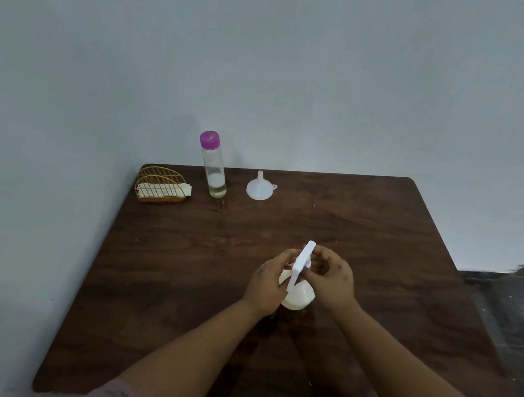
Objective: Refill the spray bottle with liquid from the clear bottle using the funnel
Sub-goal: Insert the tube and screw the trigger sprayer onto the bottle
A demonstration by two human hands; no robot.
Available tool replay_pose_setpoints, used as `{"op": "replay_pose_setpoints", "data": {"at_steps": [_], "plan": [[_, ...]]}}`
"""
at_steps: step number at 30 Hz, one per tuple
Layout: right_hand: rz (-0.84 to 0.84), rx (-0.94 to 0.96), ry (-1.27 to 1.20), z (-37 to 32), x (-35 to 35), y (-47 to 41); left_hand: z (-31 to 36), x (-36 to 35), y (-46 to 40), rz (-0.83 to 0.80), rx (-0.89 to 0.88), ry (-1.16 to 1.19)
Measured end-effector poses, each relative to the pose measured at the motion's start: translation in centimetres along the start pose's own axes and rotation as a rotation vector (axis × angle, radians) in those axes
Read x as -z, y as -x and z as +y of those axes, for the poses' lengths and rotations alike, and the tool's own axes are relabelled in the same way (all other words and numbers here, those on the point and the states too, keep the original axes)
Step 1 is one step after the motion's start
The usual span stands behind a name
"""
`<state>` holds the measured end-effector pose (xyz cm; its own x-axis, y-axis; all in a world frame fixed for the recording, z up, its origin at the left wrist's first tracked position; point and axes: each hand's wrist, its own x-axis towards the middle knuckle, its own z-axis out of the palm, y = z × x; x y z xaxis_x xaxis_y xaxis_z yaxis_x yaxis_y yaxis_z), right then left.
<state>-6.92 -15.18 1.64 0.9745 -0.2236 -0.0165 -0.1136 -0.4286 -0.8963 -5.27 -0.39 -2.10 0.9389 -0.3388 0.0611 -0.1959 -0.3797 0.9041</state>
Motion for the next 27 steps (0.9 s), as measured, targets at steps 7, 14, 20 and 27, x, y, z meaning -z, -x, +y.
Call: {"op": "replay_pose_setpoints", "data": {"at_steps": [7, 14, 20, 27], "plan": [[0.172, -0.038, 0.009, 0.8, -0.9, 1.0, -0.5, 0.1, -0.1, -0.012, 0.024, 0.094], [-0.392, 0.042, -0.072, 1.7, 2.1, -0.9, -1.9, -0.2, -0.5, -0.097, 0.142, -0.009], [0.152, 0.020, -0.079, 1.3, -1.8, 0.4, -1.9, -0.5, -0.2, -0.042, 0.112, -0.028], [-0.414, 0.034, -0.059, 2.1, 0.3, 0.2, -2.8, 0.0, -0.8, -0.153, 0.112, -0.118]]}}
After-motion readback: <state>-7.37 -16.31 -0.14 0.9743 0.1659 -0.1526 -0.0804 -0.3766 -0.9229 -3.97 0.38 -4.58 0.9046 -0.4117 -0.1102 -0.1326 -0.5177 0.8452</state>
